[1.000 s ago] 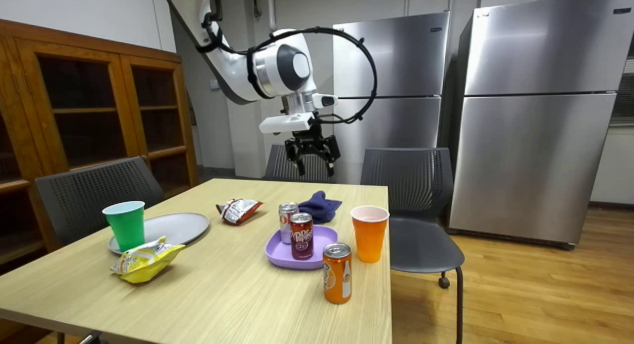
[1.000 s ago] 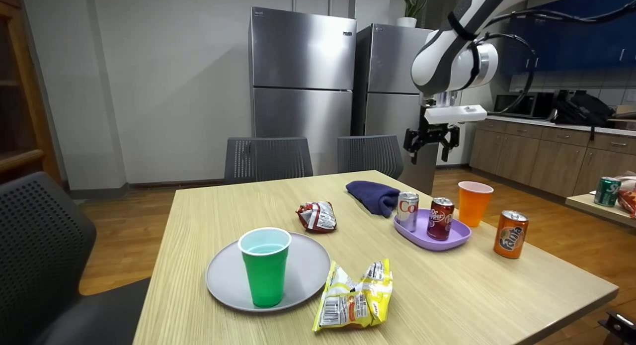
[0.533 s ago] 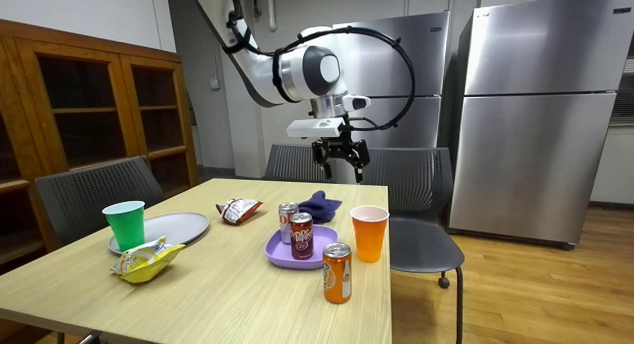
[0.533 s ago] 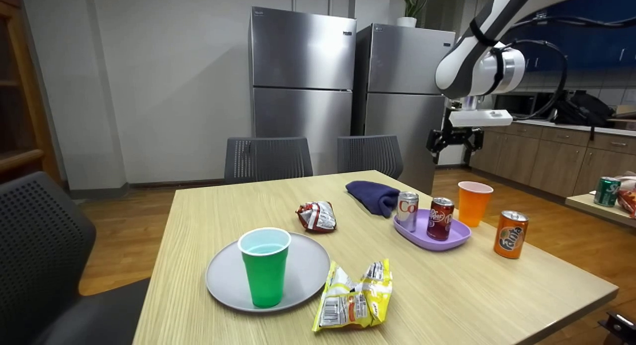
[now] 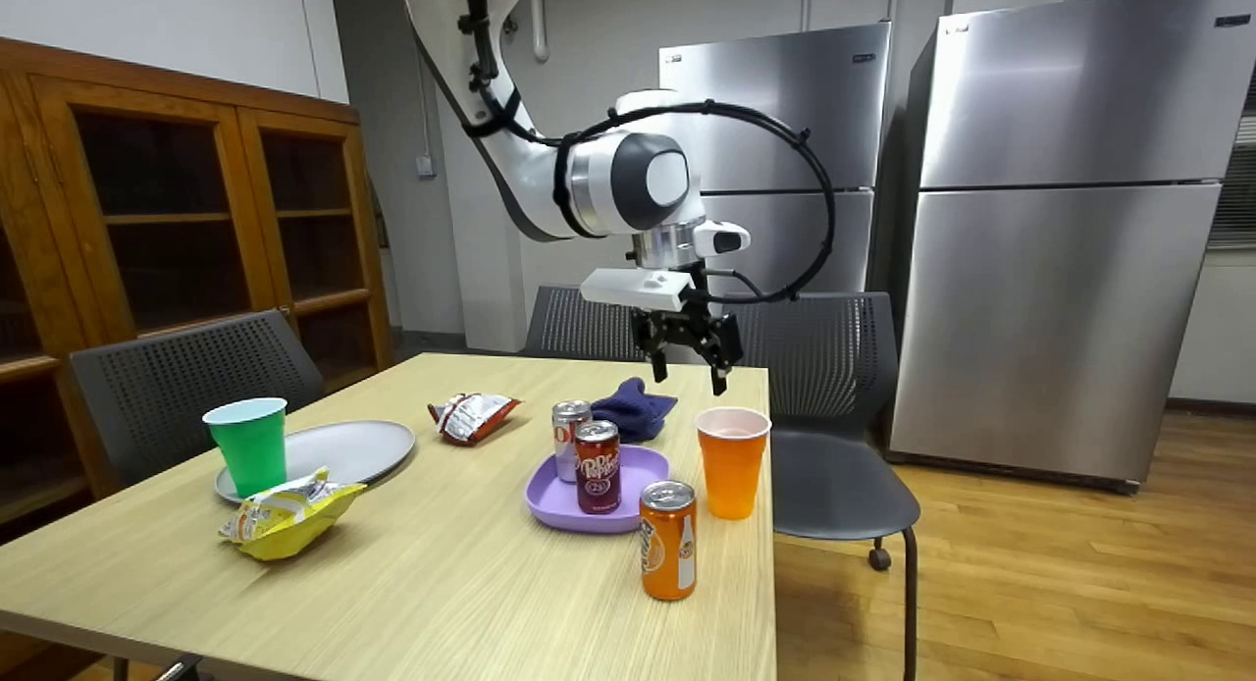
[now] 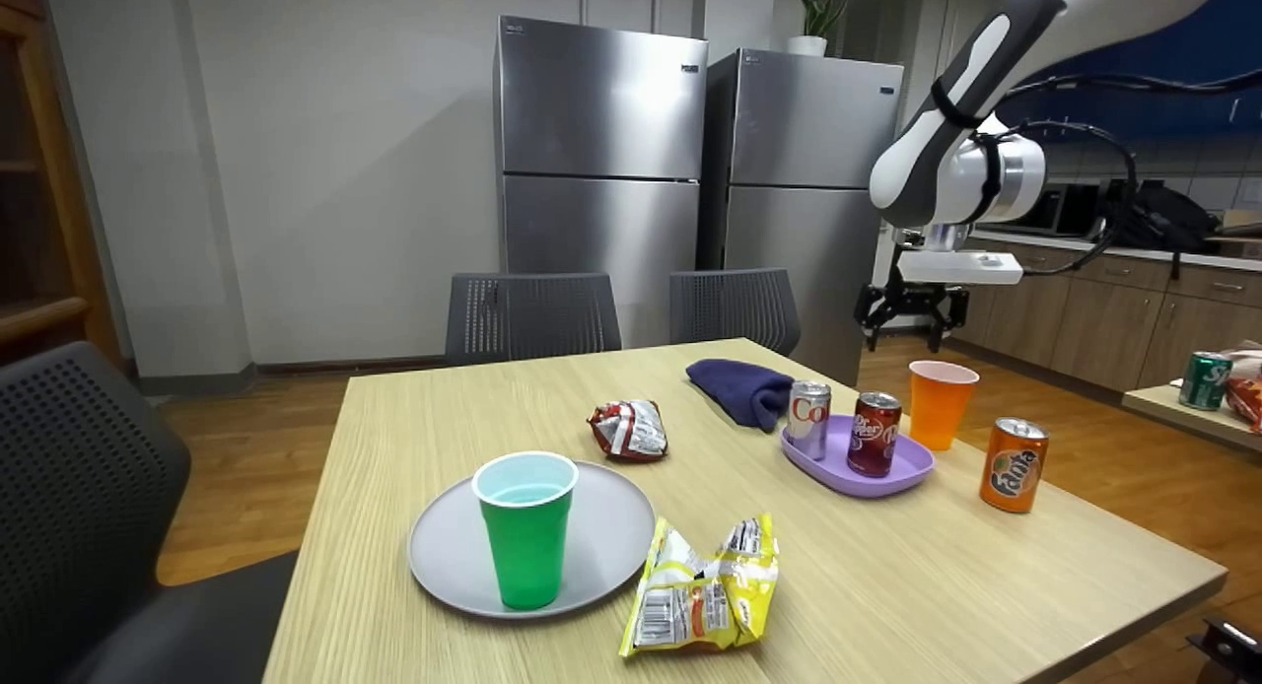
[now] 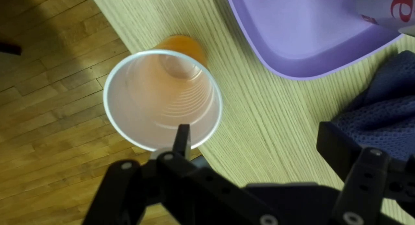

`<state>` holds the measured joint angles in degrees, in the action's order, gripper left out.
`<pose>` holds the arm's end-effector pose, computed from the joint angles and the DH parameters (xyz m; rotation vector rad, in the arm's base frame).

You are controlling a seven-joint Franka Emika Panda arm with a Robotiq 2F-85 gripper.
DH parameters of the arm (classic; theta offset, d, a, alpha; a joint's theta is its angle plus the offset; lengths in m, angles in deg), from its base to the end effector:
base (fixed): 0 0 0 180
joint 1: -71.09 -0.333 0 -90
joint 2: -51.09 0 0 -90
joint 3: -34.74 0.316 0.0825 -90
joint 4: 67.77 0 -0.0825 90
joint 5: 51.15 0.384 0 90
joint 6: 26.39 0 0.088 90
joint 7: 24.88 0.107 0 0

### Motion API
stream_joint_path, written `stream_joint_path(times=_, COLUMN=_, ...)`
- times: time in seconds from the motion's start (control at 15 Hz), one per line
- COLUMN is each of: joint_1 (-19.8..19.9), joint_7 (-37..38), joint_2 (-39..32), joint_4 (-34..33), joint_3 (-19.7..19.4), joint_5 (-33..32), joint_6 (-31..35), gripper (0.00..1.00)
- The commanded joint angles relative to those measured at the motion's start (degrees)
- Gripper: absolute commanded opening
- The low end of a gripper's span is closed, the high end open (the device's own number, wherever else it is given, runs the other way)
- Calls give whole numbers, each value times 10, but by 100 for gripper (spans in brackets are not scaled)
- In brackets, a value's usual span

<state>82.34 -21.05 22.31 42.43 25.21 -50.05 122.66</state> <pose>0.6048 -0.2232 0.2488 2.9720 -0.6297 0.2606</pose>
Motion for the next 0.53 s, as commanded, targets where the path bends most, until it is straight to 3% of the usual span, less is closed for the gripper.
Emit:
stream_joint_path(times=0.0, joint_1=15, joint_7=-18, joint_2=-23, joint_4=-6, joint_3=14, joint_5=22, joint_6=26, gripper=100)
stream_joint_path(times=0.47, joint_1=17, joint_7=-15, joint_2=-70, joint_4=-23, joint_3=16, joint_5=34, joint_6=40, gripper=100)
